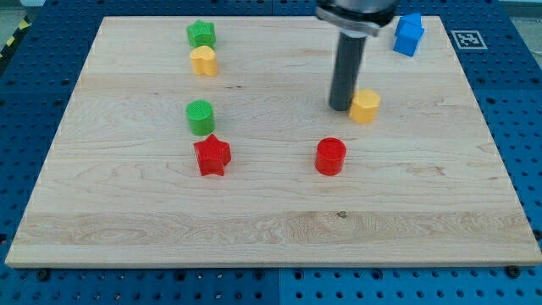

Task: Point at green circle

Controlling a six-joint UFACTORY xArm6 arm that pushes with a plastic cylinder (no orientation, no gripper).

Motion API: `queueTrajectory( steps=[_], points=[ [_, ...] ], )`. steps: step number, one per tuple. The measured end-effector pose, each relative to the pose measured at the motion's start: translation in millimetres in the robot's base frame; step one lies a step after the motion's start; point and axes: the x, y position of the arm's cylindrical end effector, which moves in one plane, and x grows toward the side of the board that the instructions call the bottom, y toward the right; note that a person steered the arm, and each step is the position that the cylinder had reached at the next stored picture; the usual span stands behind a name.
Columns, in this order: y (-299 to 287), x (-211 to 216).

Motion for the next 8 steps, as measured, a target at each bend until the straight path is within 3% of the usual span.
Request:
queueTrajectory(
  steps=[2,4,6,8],
  points=[
    [65.7,19.1],
    [56.0,50.3],
    [-73.4,50.9],
    [-134.1,-6.5]
  ],
)
